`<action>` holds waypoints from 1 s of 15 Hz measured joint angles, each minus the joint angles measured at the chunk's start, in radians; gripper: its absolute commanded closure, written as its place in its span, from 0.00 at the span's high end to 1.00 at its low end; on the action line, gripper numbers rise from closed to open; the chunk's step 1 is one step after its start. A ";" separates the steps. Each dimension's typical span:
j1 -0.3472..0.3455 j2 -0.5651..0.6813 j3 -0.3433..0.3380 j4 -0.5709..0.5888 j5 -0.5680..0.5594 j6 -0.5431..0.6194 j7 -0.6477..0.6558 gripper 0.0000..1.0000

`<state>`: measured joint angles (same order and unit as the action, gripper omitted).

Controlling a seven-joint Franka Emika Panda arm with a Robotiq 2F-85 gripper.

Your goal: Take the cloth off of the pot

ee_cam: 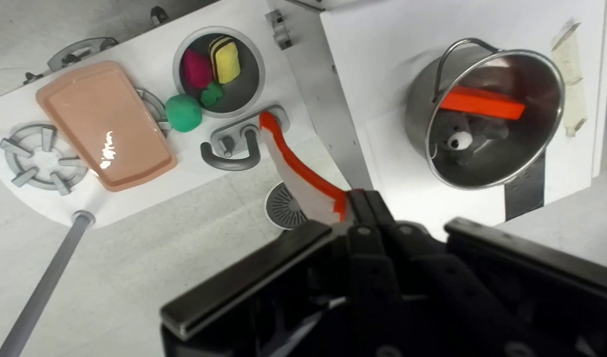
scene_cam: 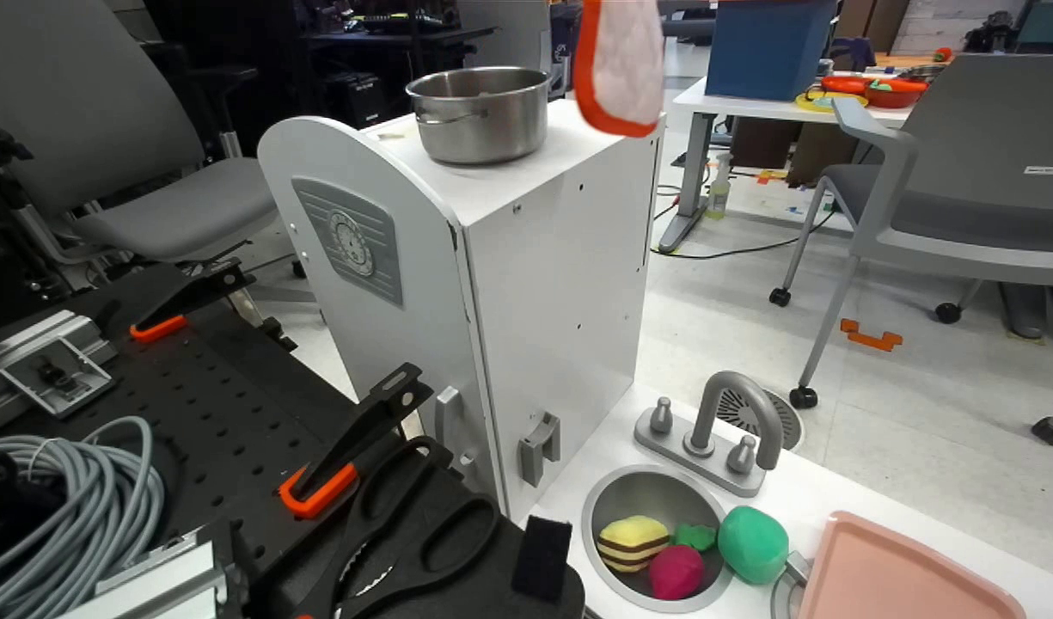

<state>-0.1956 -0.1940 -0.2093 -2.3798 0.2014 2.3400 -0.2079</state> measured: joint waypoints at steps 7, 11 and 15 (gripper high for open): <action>-0.017 0.044 -0.024 0.037 -0.035 0.000 0.070 0.00; -0.017 0.101 -0.030 0.070 -0.034 0.000 0.084 0.00; -0.017 0.141 -0.030 0.111 -0.034 0.000 0.098 0.26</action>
<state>-0.2122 -0.0529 -0.2393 -2.2690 0.1669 2.3400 -0.1096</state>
